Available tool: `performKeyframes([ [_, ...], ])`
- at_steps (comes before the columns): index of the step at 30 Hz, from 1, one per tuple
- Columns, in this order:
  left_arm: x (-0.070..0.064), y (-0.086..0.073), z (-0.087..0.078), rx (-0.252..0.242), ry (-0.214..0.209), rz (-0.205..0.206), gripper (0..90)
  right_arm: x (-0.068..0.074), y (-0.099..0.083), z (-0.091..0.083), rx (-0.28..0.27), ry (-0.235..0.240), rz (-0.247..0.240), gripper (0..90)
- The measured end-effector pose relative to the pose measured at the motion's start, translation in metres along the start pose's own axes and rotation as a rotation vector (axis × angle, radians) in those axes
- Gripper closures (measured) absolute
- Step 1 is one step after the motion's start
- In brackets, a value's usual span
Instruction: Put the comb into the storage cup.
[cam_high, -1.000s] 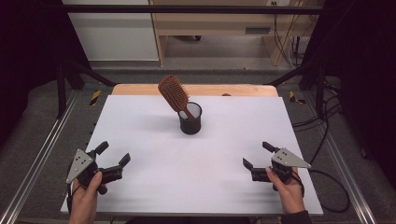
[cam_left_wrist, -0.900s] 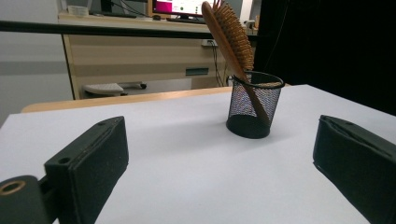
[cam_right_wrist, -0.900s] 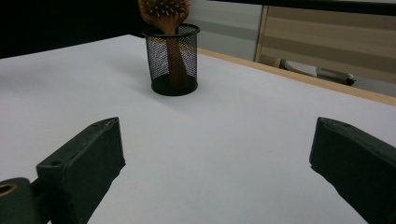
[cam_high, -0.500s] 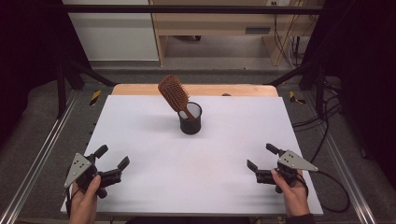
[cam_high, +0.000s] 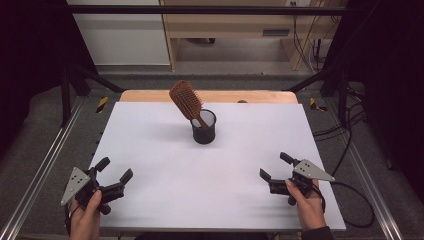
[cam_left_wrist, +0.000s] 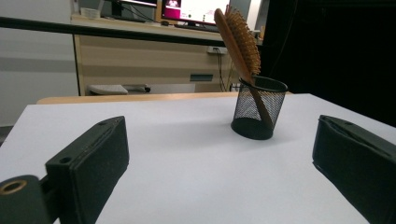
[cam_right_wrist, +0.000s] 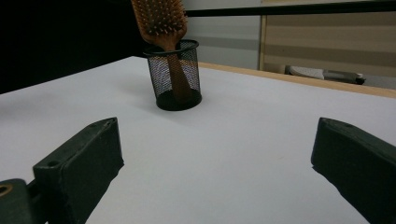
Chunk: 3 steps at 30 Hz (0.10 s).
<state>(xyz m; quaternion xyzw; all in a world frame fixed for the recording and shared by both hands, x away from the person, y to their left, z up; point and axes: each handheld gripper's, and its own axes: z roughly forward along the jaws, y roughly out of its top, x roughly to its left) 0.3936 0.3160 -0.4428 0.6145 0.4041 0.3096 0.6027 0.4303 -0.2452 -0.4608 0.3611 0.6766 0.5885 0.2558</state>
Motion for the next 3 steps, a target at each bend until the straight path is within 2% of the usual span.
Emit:
performKeyframes([
  [3,-0.0018,-0.0008,0.0029,0.017,-0.001,0.018,4.0,0.0009,-0.0005,0.0031,0.01,-0.003,0.0,3.1],
])
